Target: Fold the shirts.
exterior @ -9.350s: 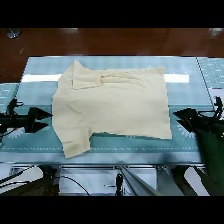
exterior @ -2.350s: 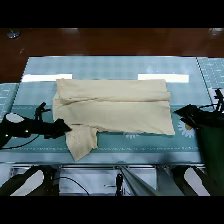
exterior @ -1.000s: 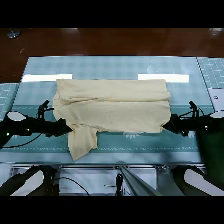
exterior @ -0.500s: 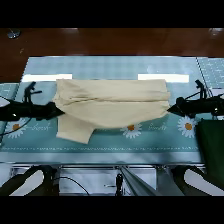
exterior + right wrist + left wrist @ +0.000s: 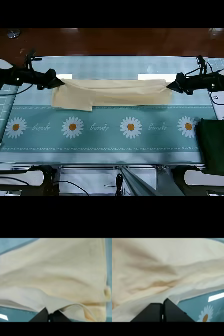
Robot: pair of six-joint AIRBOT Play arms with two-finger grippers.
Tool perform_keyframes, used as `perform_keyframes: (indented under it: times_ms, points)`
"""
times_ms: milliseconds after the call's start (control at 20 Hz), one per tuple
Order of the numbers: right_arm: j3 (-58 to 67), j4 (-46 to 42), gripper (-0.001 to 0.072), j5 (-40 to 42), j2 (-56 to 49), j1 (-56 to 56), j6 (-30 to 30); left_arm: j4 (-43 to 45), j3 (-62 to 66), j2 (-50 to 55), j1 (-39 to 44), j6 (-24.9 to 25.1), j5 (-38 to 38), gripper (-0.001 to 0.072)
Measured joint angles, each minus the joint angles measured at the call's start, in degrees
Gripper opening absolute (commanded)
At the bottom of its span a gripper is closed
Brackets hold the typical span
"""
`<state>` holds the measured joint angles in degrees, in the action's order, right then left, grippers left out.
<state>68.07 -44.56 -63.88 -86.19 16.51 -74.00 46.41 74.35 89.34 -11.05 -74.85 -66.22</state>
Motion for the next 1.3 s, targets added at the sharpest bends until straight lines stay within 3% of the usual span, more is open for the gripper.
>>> perform_keyframes:
  times_ms: [400,450,500,550,750,950,1100,1300]
  points:
    - [14.16,4.02,0.0036,2.01,-16.26,-0.59,-0.61,0.02,17.33,16.57,0.7,-6.1,0.22,0.0027]
    - [14.93,4.15,0.0306,2.25,-17.4,-0.59,-0.63,0.0,18.14,17.46,0.7,-6.27,0.35,0.0152]
    - [15.52,4.59,0.0647,2.56,-18.23,-0.59,-0.79,0.02,18.71,18.18,0.72,-6.58,0.42,0.0547]
    - [15.93,5.22,0.0619,2.91,-18.71,-0.59,-0.7,0.04,19.12,18.69,0.74,-6.67,0.31,0.0705]
    - [17.86,5.42,0.0619,-0.37,-18.93,1.95,1.18,2.21,22.62,19.47,-1.38,-6.88,-6.86,0.0703]
    - [18.58,0.2,0.0619,-5.79,-17.49,7.39,0.66,14.95,24.57,16.2,-6.54,-8.96,-15.3,0.0703]
    - [17.77,-2.86,0.0619,-8.09,-17.77,8.52,-0.48,19.87,20.11,9.62,-8.52,-10.08,-11.69,0.0703]
    - [17.25,-3.48,0.0619,-8.96,-20.39,6.32,-0.61,16.96,5.18,-3.58,-4.87,-8.2,3.43,0.0703]
